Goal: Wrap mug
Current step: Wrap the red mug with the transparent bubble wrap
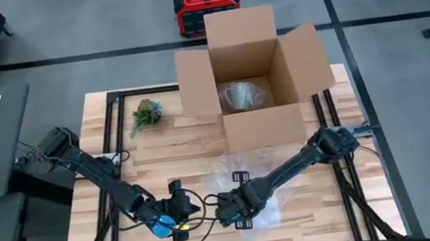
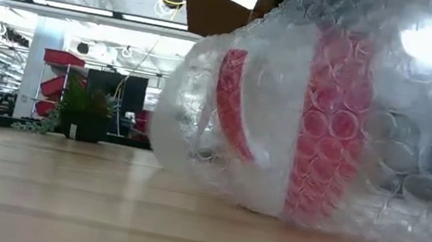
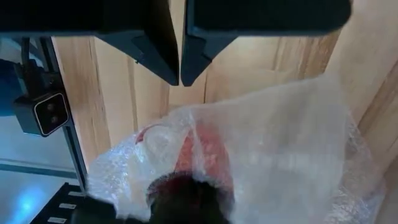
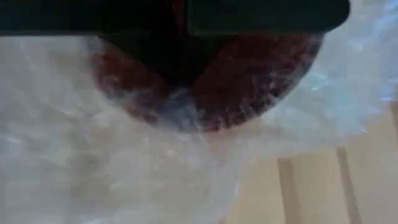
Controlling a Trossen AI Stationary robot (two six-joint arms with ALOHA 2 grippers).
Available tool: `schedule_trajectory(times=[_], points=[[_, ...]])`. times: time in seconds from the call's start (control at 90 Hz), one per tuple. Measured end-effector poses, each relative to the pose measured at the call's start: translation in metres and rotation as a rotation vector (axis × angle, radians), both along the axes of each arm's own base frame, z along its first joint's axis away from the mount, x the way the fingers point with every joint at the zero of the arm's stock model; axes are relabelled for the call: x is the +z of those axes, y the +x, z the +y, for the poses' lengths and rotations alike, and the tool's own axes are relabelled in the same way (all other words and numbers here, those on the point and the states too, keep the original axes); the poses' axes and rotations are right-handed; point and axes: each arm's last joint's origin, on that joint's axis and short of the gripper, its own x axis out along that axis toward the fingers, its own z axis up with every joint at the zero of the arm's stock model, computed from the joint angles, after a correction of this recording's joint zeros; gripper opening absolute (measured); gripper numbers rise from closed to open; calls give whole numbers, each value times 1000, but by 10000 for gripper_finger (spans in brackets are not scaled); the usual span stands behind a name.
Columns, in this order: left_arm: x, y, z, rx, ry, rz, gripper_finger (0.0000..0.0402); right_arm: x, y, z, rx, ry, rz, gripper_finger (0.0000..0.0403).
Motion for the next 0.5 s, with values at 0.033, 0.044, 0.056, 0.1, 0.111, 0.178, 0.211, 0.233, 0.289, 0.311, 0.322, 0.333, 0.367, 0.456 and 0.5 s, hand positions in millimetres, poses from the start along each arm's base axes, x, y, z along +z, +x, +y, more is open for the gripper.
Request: schedule_trajectory(times=[0.033,0.044,0.056,0.1,0.111,0.178,0.211,0.233,0.289,0.311,0.322,0.333,0.367,0.456,0.5], points=[[0,0,0,0,0,0,0,-6,1,-1,2,6,4,0],[0,0,0,0,-1,-1,0,-7,1,-1,2,8,6,0],[0,0,0,0,-1,-1,0,-8,1,-2,2,11,8,0],[0,0,0,1,-1,0,0,-11,1,-2,10,22,13,0],[0,0,0,1,-2,-1,0,-11,1,-2,13,25,15,0],[0,0,0,0,-1,-1,0,-11,3,-3,22,42,16,0],[0,0,0,-1,-1,-1,0,-7,3,-3,23,48,12,0],[0,0,0,-1,-1,-1,0,-4,3,-3,24,52,8,0],[0,0,0,0,-1,-1,0,5,3,-1,27,65,1,0],[0,0,0,0,-1,-2,0,10,3,0,29,71,-3,0],[0,0,0,0,-1,-2,0,12,3,0,31,73,-7,0],[0,0,0,0,-2,-3,0,15,3,1,32,75,-11,0],[0,0,0,0,-2,-3,0,25,2,3,37,84,-25,0],[0,0,0,0,-1,-2,0,56,-2,5,48,106,-73,0],[0,0,0,1,-2,-3,0,68,-6,7,56,115,-95,0]])
